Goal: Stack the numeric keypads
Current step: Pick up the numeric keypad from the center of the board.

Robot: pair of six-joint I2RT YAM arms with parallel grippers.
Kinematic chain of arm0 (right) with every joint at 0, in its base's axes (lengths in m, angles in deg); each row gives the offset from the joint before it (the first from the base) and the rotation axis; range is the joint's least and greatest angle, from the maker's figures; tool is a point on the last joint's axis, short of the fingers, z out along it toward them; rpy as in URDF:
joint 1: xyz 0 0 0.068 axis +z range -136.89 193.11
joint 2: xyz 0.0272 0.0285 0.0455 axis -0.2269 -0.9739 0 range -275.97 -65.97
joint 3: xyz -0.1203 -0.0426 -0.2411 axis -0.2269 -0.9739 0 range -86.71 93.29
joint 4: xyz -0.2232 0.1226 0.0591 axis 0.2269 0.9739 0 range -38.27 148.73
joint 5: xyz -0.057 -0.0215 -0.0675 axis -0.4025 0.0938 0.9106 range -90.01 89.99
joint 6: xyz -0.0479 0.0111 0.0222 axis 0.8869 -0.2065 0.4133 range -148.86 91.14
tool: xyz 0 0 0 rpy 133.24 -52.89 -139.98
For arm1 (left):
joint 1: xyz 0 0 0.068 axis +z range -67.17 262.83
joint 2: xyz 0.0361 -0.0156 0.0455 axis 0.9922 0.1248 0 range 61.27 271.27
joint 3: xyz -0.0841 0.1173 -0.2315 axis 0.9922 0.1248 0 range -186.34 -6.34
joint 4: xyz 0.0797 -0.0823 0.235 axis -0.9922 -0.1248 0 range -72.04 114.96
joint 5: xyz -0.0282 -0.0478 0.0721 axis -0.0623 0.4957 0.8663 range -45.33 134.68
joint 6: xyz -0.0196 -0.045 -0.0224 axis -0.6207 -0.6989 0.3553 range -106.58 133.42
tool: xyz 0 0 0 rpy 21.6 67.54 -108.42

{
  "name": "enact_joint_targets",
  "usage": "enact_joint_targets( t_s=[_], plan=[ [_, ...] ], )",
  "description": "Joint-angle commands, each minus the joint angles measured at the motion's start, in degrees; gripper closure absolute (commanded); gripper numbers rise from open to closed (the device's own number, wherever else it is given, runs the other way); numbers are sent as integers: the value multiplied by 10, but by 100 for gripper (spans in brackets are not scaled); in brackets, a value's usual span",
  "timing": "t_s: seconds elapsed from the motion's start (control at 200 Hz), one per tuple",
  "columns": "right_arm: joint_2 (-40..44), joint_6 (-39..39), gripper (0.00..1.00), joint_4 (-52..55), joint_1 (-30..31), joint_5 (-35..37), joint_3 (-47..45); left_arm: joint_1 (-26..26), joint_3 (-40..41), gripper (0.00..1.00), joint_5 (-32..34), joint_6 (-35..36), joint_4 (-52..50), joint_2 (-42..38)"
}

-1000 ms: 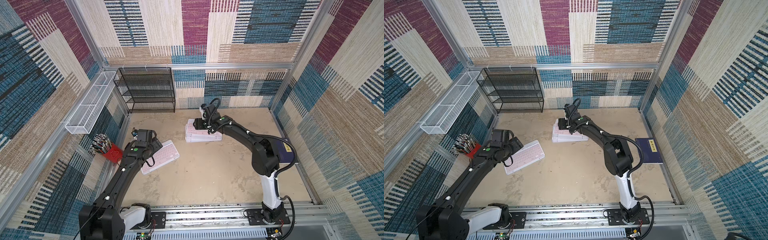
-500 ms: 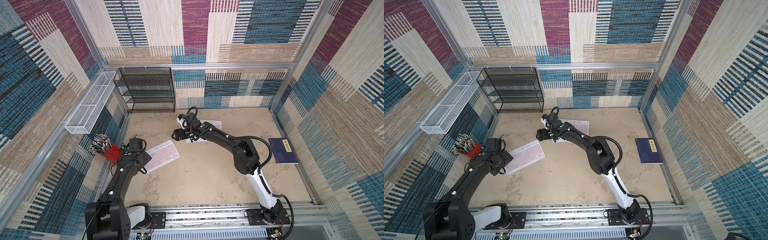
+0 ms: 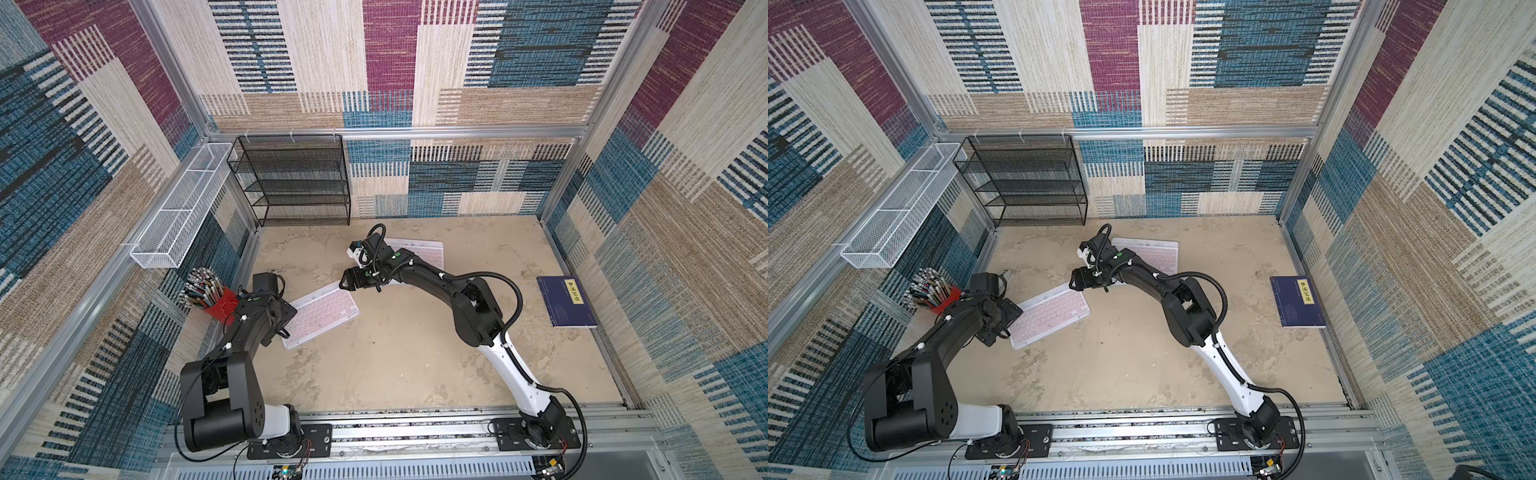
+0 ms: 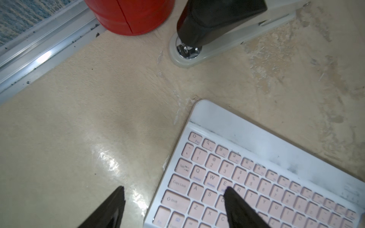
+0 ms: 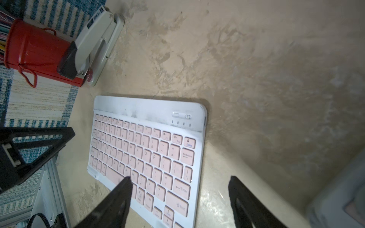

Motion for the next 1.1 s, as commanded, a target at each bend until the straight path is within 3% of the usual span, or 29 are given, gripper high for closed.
enact_joint_targets(
  t_s=[0.0, 0.235, 0.701, 1.092],
  plan=[
    [-4, -10, 23, 28, 2, 0, 12, 2, -6, 18, -11, 13, 28, 20],
    [-4, -13, 24, 35, 3, -18, 3, 2, -17, 19, -30, 8, 52, 78],
    [-19, -22, 24, 67, 12, 0, 7, 2, -18, 21, -62, 29, 79, 118],
    [-19, -46, 24, 46, 13, -65, -20, 2, -13, 22, -100, 49, 106, 120]
  ],
)
